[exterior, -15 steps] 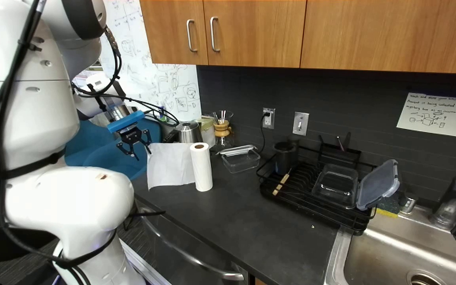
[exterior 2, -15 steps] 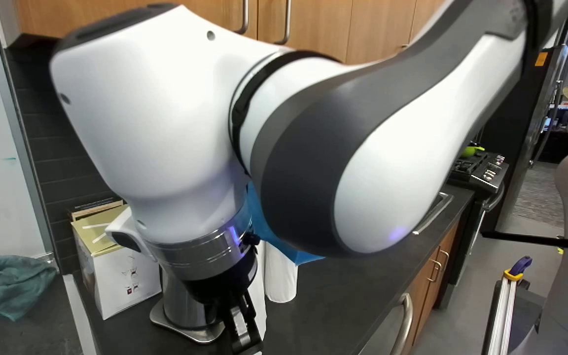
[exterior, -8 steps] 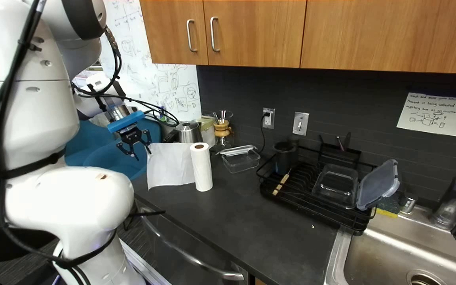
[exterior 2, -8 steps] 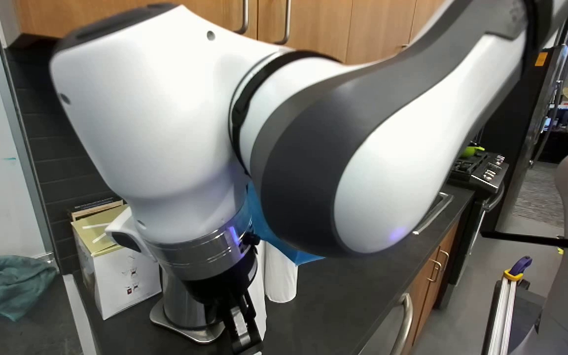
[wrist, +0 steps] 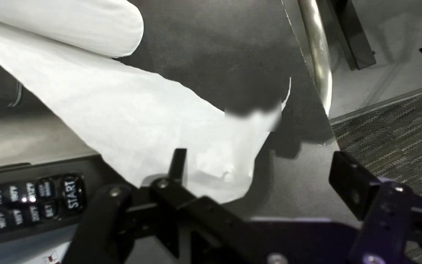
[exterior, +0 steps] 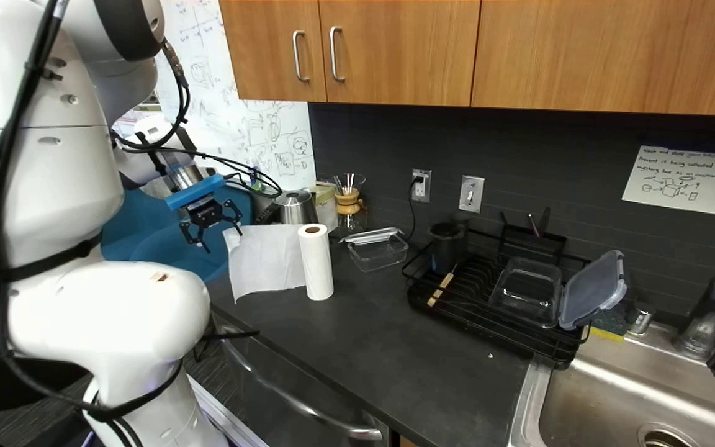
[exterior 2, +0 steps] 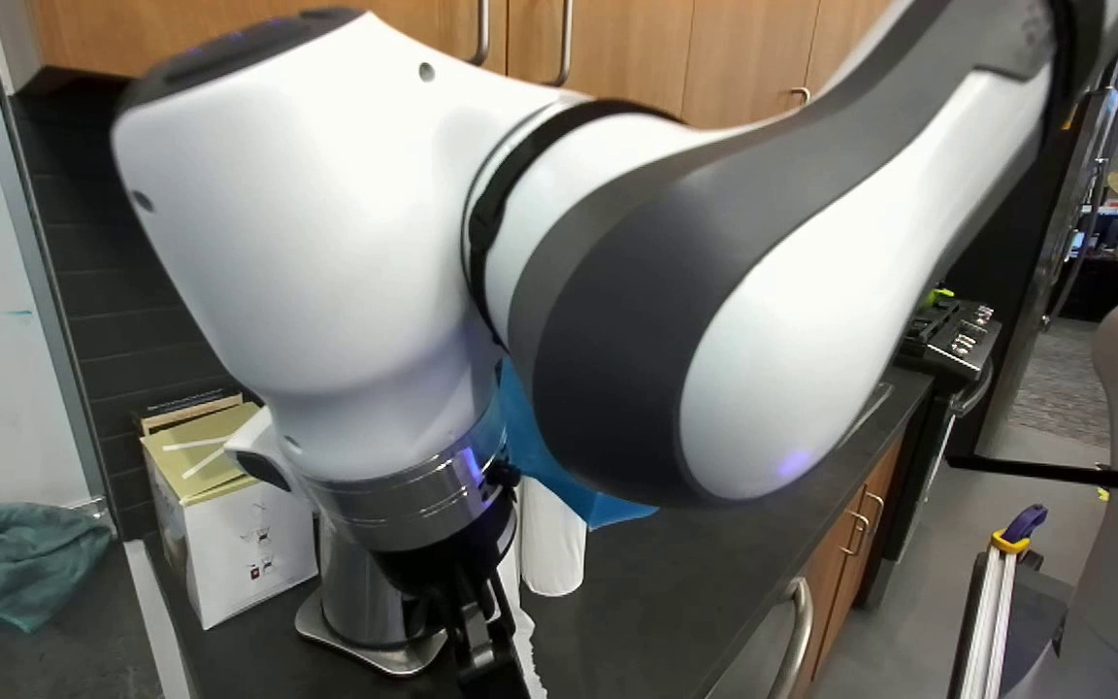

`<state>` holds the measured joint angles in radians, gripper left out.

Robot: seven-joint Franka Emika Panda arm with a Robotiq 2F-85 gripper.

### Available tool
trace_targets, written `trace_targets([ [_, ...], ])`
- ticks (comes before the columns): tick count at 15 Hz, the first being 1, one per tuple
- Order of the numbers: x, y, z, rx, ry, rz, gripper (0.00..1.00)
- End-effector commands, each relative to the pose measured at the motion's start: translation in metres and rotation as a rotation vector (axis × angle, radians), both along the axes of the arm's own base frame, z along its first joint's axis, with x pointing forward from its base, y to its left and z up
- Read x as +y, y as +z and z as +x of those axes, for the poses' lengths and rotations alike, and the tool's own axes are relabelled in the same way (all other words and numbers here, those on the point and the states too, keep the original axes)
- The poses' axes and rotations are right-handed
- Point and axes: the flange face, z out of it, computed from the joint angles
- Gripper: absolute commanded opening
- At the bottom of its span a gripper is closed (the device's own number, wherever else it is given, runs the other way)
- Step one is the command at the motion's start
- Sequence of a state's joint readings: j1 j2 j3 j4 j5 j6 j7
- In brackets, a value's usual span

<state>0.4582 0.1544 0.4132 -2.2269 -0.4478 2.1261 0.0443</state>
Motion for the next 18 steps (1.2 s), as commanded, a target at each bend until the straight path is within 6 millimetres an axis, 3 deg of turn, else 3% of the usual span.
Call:
trace_targets([
  [1, -0.021, 0.008, -0.009, -0.039, -0.051, -0.003, 1.00],
  [10, -0.086, 0.022, -0.031, -0.146, -0.185, 0.048, 1.00],
  [18, -0.112, 0.032, -0.044, -0.196, -0.205, 0.059, 1.00],
])
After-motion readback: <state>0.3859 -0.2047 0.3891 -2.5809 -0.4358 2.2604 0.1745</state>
